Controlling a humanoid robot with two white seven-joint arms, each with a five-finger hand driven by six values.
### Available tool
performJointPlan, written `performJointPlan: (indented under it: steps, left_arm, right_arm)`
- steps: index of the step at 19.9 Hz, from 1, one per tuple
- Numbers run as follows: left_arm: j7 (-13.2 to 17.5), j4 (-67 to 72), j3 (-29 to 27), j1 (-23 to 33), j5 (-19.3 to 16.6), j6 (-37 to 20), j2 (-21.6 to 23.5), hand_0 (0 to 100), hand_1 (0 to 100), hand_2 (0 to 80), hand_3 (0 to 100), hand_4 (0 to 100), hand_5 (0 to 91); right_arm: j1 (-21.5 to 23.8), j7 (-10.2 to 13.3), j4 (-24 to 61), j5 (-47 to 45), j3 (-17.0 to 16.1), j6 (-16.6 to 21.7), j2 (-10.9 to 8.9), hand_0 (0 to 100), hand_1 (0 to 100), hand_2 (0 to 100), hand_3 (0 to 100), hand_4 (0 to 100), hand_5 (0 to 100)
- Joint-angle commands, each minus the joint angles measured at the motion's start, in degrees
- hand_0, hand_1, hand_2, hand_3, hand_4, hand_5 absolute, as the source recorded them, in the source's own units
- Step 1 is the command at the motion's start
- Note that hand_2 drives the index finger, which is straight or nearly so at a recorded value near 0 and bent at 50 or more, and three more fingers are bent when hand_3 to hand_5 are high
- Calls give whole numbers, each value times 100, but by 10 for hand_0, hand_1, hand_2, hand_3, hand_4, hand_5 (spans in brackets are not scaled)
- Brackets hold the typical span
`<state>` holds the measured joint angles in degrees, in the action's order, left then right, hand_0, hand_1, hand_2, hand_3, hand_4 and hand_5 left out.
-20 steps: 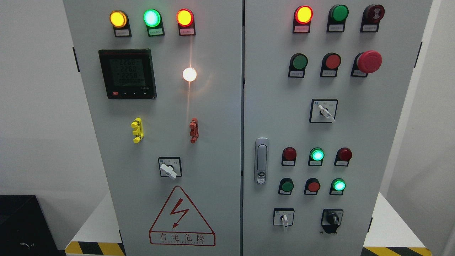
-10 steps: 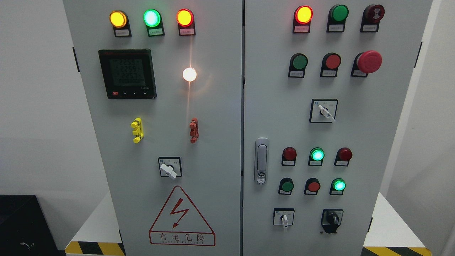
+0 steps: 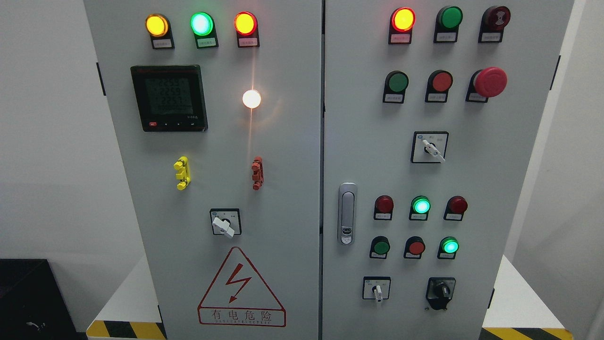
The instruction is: Flip black knob to close circuit
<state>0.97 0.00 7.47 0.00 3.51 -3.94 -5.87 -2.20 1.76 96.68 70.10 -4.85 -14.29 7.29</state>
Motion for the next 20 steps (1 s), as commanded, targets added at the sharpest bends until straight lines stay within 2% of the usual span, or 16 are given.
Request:
performJointPlan:
  steps: [1, 6, 8, 18, 20]
  left_arm:
    - [0, -132, 0, 123, 0, -2, -2, 120, 556, 0, 0, 0, 0]
    - [0, -132, 0, 123, 0, -2, 7, 120, 556, 0, 0, 0, 0]
    - [0, -132, 0, 123, 0, -2, 7, 120, 556, 0, 0, 0, 0]
    - [0, -132, 0, 123, 0, -2, -2, 120, 556, 0, 0, 0, 0]
    - [0, -132, 0, 123, 0, -2, -2, 120, 556, 0, 0, 0, 0]
  right_arm:
    - [-342, -45, 0, 39, -16, -48, 36, 0, 94, 857, 987, 847, 899]
    - [-518, -62, -114, 39, -69, -109, 36, 0, 98, 856, 986, 847, 899]
    - [-589, -167, -140, 39, -104, -109, 36, 0, 100, 856, 985, 848, 899]
    - [-677, -212, -105, 39, -174, -206, 1, 0, 104, 856, 985, 848, 899]
    - [-721, -290, -97, 39, -174, -215, 1, 0, 104, 855, 986, 848, 899]
